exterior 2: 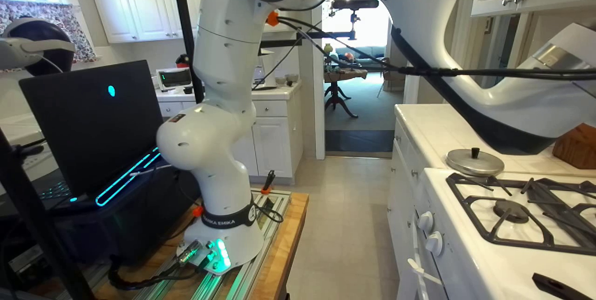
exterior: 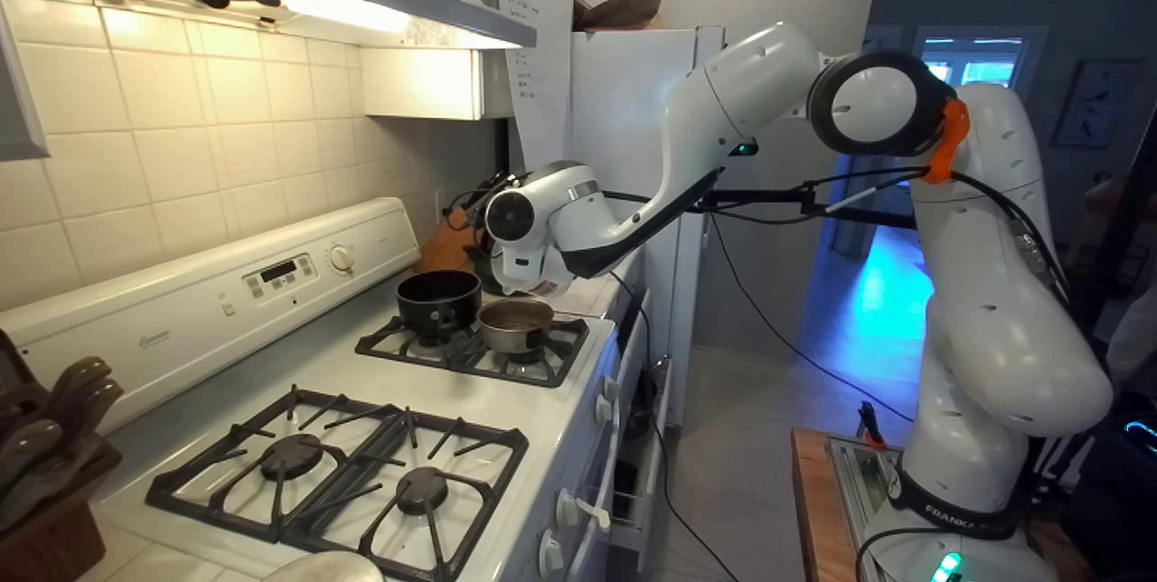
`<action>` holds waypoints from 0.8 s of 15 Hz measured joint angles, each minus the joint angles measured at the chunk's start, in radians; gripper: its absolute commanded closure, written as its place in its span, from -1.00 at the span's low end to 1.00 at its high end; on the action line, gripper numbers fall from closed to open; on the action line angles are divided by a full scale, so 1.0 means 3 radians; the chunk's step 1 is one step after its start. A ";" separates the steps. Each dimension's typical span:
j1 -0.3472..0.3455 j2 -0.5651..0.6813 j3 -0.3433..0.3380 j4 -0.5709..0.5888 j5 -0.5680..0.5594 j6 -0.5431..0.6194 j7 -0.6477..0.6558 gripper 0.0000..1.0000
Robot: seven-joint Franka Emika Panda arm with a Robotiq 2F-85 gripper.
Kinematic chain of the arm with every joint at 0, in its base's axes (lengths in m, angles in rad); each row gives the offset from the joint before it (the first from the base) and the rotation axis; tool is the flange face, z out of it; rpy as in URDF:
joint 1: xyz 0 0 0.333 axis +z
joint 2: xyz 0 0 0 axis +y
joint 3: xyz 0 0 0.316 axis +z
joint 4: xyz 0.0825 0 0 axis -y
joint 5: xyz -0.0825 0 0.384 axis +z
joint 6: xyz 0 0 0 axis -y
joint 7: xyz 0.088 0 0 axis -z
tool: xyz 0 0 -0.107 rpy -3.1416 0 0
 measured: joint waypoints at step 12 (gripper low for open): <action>0.0051 -0.0034 0.0021 -0.0111 -0.0253 0.0000 -0.0113 0.97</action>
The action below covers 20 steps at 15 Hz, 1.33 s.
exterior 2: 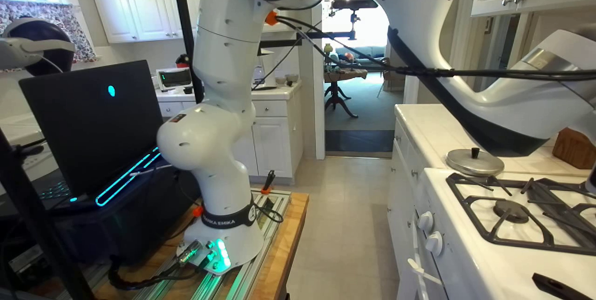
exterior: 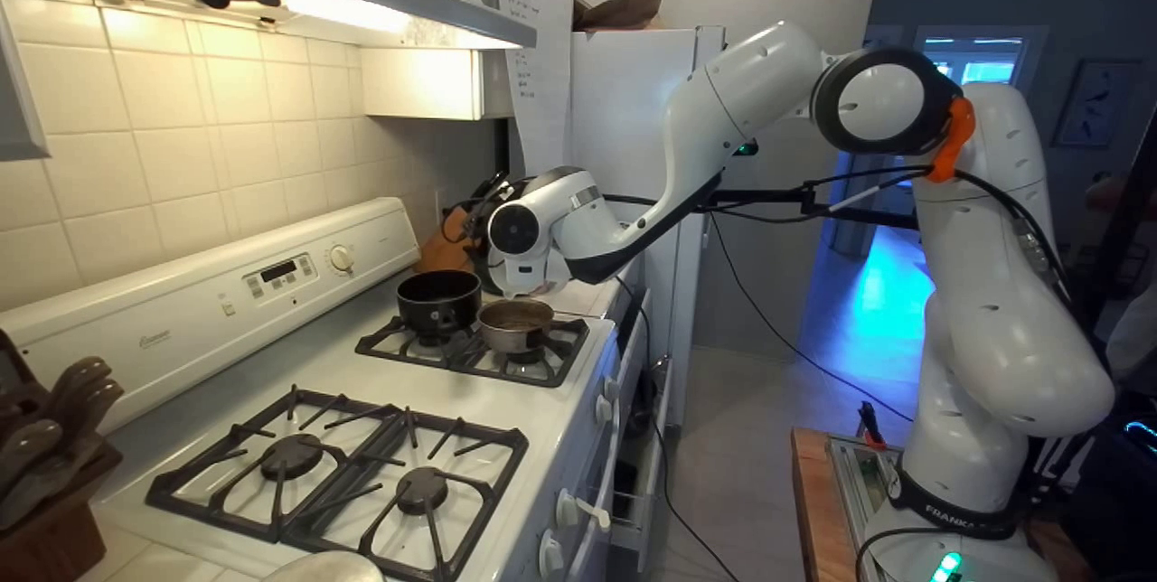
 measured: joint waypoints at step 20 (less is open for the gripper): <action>0.0012 0.0027 0.0019 -0.0043 -0.0308 -0.0053 -0.0176 0.89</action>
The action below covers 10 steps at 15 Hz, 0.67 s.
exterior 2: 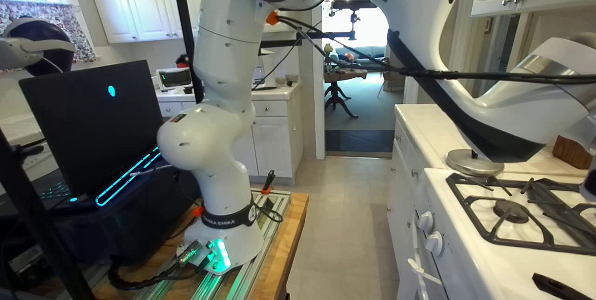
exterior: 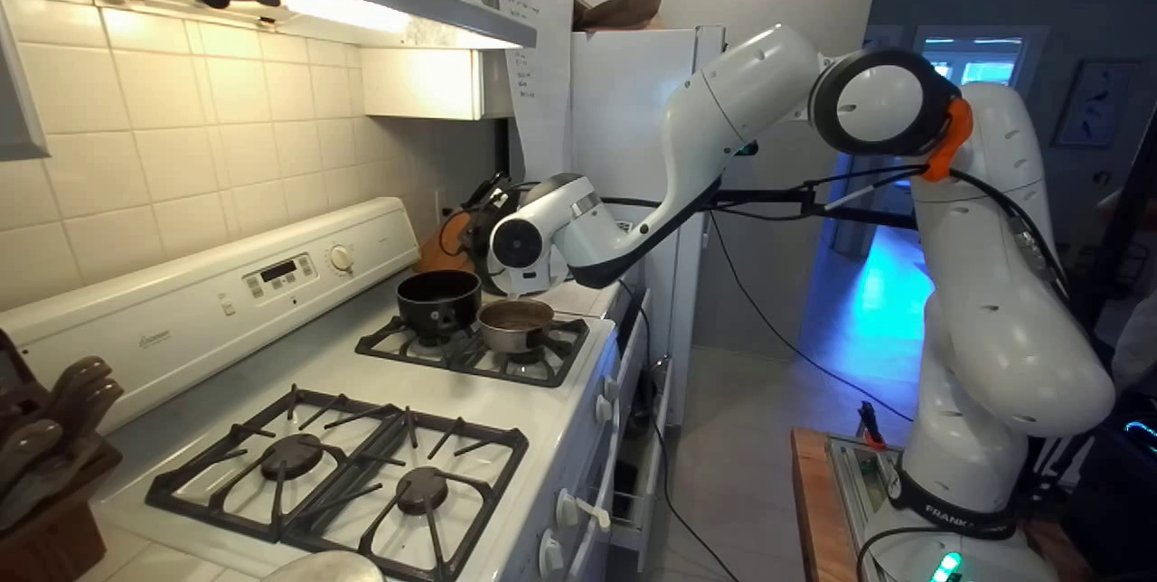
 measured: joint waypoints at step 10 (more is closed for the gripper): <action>0.0000 0.0037 0.0004 0.0000 0.0000 0.0000 0.0001 0.97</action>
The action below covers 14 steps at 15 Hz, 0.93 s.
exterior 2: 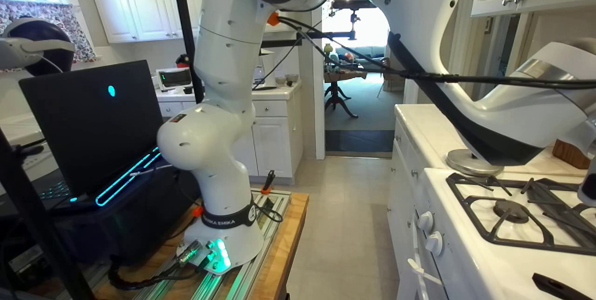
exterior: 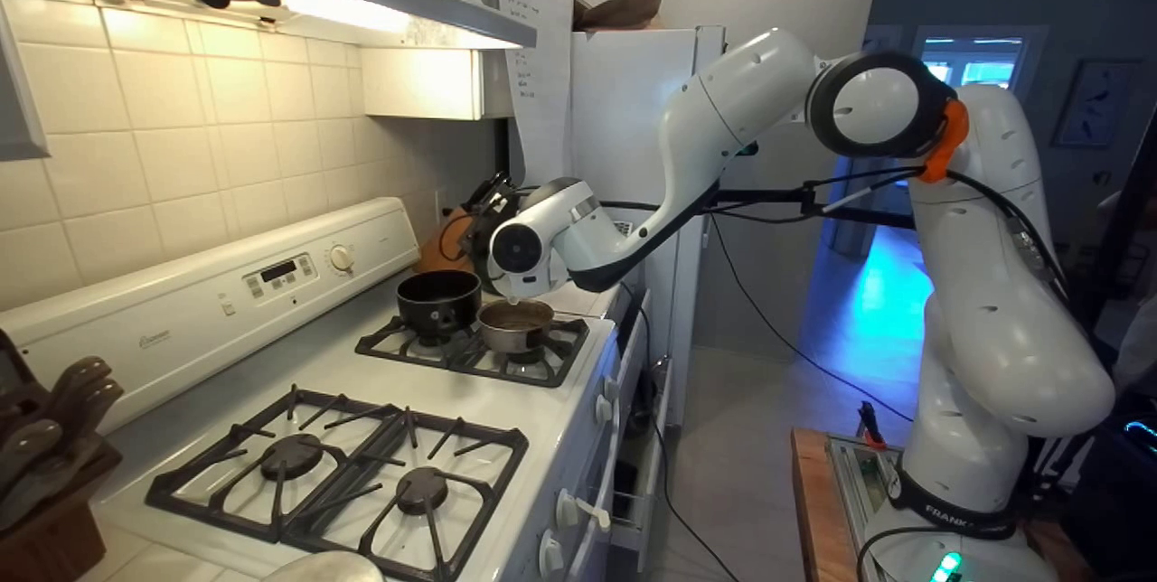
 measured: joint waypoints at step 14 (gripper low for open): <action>0.0001 0.0046 0.0000 0.0000 -0.0134 0.0000 0.0000 0.97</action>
